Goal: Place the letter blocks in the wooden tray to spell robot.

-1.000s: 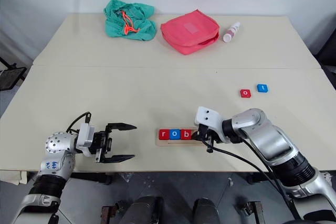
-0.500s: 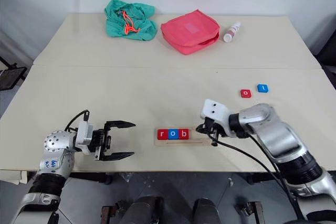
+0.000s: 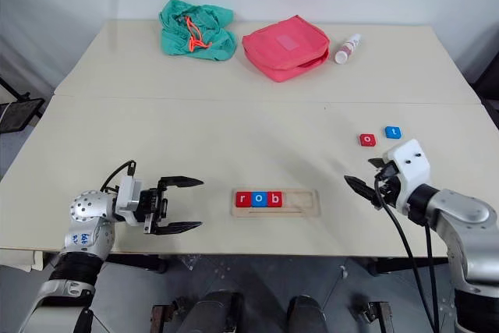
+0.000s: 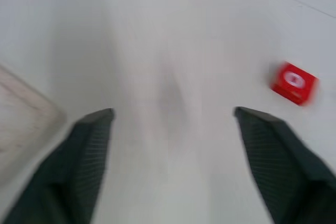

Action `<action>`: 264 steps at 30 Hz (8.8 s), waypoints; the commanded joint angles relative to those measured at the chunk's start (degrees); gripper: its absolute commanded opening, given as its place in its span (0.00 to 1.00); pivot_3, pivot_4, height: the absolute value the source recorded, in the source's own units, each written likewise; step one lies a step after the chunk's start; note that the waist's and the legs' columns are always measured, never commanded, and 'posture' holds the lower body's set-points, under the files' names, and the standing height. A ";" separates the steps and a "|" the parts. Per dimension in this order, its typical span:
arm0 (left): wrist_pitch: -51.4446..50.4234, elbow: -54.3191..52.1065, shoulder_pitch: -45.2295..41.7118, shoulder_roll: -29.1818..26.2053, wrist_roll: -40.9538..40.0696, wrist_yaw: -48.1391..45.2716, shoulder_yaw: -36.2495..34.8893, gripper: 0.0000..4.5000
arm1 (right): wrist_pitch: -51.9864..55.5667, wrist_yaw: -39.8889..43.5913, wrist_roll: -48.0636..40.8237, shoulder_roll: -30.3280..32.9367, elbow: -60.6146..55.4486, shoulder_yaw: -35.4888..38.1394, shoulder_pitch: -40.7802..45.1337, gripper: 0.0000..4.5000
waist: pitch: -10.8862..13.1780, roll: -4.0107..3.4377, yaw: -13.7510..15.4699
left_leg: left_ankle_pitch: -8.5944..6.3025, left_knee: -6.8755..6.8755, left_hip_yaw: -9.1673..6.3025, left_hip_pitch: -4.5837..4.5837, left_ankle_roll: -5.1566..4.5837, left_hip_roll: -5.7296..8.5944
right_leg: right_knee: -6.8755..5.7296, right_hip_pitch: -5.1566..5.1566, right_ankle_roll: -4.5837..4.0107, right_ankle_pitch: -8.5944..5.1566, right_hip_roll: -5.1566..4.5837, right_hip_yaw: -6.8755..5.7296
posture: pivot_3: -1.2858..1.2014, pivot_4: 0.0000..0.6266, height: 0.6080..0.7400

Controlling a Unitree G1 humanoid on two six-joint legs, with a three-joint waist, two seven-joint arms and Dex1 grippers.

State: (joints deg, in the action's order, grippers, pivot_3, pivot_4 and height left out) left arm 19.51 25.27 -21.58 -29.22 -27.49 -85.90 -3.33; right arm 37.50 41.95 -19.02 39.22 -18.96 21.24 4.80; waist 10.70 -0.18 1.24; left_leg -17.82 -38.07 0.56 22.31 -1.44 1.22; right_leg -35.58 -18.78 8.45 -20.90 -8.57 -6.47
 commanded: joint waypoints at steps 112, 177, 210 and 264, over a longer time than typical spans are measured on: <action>-1.39 -2.25 0.02 -2.91 -1.27 -2.26 -0.60 1.00 | 11.49 -33.53 -5.09 -21.97 -20.41 -2.73 -10.44 0.77 | 0.01 -0.09 -1.29 | 0.00 0.12 -0.01 -0.06 0.01 0.04 | -0.21 -0.15 0.00 0.00 0.02 0.28 | 0.52 0.24 1.00; -2.72 -9.11 5.74 -2.18 -0.47 2.39 -2.65 1.00 | -2.63 29.46 4.53 16.12 4.55 -29.97 24.99 0.32 | 0.04 -0.06 -1.08 | -0.01 -0.02 -0.19 0.01 0.00 0.00 | 0.13 0.10 0.00 0.00 0.00 -0.03 | 0.52 0.24 1.00; -1.51 -11.47 8.72 -1.89 -0.53 4.58 -3.08 1.00 | -5.04 28.29 11.31 7.09 9.29 -42.81 32.64 0.32 | 0.04 -0.06 -1.34 | -0.01 -0.01 -0.18 0.01 0.00 0.02 | 0.06 0.05 0.00 0.00 0.00 -0.03 | 0.52 0.24 1.00; -0.09 -1.65 -0.42 -0.31 0.64 0.56 -1.24 1.00 | -5.78 -13.79 8.67 -0.15 25.59 -4.39 19.37 0.99 | 0.05 -0.06 -1.37 | 0.00 0.04 -0.04 -0.01 0.00 0.00 | 0.02 0.02 0.00 0.00 0.00 -0.03 | 0.52 0.24 1.00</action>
State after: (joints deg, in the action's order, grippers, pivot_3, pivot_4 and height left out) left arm 18.74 23.57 -21.36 -29.53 -26.65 -84.78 -4.38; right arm 33.54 29.42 -10.34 39.46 5.89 15.36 23.04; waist 10.75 -0.24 -0.13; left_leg -17.82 -38.03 0.52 22.30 -1.43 1.22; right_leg -35.56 -18.76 8.45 -20.90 -8.57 -6.50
